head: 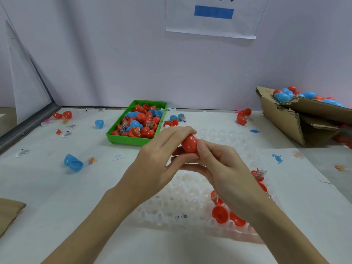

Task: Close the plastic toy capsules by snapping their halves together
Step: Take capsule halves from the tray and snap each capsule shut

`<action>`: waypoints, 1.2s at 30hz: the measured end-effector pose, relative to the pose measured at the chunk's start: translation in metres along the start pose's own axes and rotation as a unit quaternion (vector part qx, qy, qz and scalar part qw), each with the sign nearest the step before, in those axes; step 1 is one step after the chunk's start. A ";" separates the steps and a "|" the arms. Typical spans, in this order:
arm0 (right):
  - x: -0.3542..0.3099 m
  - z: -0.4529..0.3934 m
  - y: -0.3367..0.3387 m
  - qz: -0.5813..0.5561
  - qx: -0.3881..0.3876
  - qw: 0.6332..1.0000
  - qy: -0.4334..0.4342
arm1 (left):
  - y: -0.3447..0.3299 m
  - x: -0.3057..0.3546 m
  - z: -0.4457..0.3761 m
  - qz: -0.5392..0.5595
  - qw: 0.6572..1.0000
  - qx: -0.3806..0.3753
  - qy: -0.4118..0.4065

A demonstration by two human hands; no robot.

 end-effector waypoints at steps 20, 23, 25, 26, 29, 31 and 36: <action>-0.004 -0.001 -0.003 -0.229 0.049 0.971 -0.049 | 0.005 0.013 0.000 0.038 0.997 0.065 -0.004; -0.003 -0.001 -0.003 -0.231 0.060 0.970 -0.051 | 0.005 0.011 -0.001 0.053 0.997 0.052 -0.002; -0.003 -0.001 -0.002 -0.212 0.065 0.974 -0.039 | 0.004 0.008 0.000 0.079 0.996 0.028 0.021; -0.004 -0.001 -0.001 -0.175 0.072 0.982 -0.020 | 0.002 0.007 0.000 0.109 0.993 0.000 0.045; -0.003 0.000 0.004 0.109 0.122 0.981 0.108 | -0.002 0.006 -0.002 0.264 0.948 -0.101 0.147; -0.002 0.000 0.005 0.309 0.129 0.922 0.193 | -0.004 0.007 -0.003 0.358 0.899 -0.096 0.235; 0.008 -0.002 0.007 0.450 0.102 0.856 0.234 | -0.008 0.006 -0.004 0.434 0.813 -0.075 0.382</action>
Point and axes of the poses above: each hand's wrist, its own z-axis away from the middle knuckle, its own y-axis out of the back of the hand, x = y × z, the point moved 1 cm from there along -z, towards the middle knuckle, and after that the axes turned 14 degrees about y, right-handed, at the moved point
